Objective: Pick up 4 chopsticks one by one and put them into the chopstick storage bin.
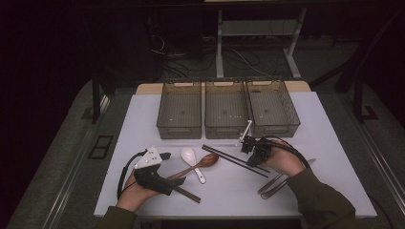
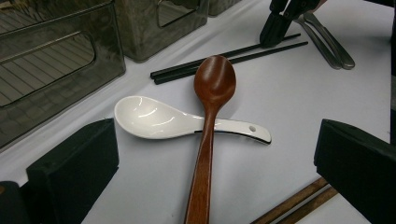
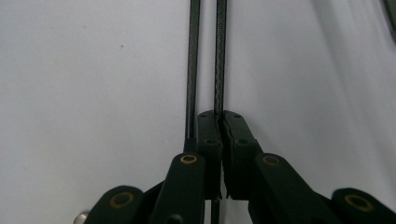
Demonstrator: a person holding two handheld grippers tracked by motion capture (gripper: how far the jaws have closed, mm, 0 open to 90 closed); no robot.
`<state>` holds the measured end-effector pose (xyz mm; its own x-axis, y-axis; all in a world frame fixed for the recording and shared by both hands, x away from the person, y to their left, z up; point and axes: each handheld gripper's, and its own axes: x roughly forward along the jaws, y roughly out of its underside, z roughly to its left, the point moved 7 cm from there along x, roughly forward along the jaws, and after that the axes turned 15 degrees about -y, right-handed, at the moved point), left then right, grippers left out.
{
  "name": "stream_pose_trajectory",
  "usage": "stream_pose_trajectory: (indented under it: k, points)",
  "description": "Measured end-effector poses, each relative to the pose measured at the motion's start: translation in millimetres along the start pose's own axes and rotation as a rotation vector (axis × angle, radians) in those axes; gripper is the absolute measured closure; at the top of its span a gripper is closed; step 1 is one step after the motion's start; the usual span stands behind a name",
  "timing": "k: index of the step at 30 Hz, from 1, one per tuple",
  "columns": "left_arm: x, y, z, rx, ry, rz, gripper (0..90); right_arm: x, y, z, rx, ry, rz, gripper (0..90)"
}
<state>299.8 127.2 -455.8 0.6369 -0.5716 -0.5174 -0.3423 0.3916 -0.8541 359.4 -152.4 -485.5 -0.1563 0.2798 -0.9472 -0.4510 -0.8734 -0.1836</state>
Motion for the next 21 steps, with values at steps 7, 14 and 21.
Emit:
stream_pose_trajectory:
  k: [7,14,21]
  points:
    - [0.1,0.0,-0.3,0.002,-0.002,-0.001,0.0,-9.3,7.6,-0.8,0.003,-0.033,-0.073,85.6]
    - [-0.2,0.0,-0.2,0.003,-0.002,-0.002,0.0,-12.1,16.6,-4.6,0.010,-0.058,-0.147,85.8]
    - [-0.2,0.2,-0.3,0.006,-0.004,-0.001,0.0,-13.9,25.7,-5.7,0.012,-0.110,-0.221,85.8]
